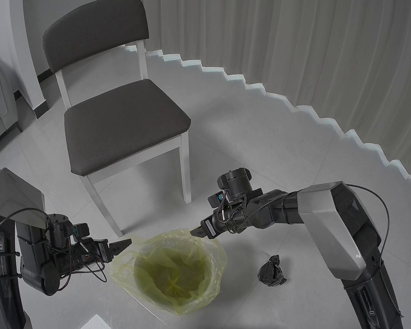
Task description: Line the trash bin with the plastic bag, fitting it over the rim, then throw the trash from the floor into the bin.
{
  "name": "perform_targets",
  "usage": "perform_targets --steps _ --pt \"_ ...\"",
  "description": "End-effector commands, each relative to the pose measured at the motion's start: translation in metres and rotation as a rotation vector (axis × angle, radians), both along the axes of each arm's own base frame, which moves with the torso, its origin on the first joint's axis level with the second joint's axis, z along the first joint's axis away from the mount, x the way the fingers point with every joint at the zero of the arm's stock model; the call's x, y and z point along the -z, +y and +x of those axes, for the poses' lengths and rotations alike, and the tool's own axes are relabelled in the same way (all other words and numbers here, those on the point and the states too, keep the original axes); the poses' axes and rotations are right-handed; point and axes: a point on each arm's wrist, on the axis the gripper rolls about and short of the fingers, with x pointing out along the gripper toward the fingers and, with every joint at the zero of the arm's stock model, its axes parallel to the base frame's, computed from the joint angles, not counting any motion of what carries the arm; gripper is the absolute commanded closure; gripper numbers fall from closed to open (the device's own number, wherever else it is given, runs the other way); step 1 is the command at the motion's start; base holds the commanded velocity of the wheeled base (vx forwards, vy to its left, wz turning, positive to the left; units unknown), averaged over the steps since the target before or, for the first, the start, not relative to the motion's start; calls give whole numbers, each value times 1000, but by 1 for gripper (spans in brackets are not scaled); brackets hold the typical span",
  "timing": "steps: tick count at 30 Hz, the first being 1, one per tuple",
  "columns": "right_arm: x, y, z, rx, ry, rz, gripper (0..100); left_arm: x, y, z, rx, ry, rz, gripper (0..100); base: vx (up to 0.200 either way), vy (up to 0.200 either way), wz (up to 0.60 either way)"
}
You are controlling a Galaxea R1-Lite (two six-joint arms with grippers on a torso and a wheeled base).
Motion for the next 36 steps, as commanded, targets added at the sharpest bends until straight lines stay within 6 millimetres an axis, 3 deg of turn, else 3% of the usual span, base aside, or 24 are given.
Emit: perform_targets --steps 1,4,8,14,19,22,24,26,28,30,31,36 --pt "-30 -6 -3 11 -32 23 0 -5 -12 -13 49 4 5 0 0 0 0" --pt "-42 -13 -13 12 -21 16 0 -4 -27 -22 106 22 21 0 0 0 0" --pt "-41 -18 -32 -3 26 -18 0 -3 -44 -23 133 -4 74 0 0 0 0" --pt "-33 -25 -59 -27 75 -56 0 -1 -74 -40 262 -11 140 0 0 0 0" --pt "-21 -24 -71 -44 97 -72 0 12 -94 -37 330 -16 153 0 0 0 0" --pt "-14 -18 -76 -59 108 -81 0 26 -101 -24 329 -12 147 0 0 0 0" --pt "-14 -17 -76 -62 104 -78 0 32 -101 -16 319 -18 144 0 0 0 0" --pt "-4 -15 -76 -65 122 -90 0 51 -98 8 265 -30 133 0 0 0 0" --pt "1 -17 -74 -59 130 -95 0 56 -92 20 229 -37 118 0 0 0 0" --pt "3 -18 -73 -57 133 -98 0 57 -90 24 218 -39 111 0 0 0 0" --pt "15 -29 -65 -33 154 -113 0 57 -83 34 169 -40 72 0 0 0 0" --pt "33 -45 -51 3 178 -131 0 46 -66 46 100 -69 33 0 0 0 0"
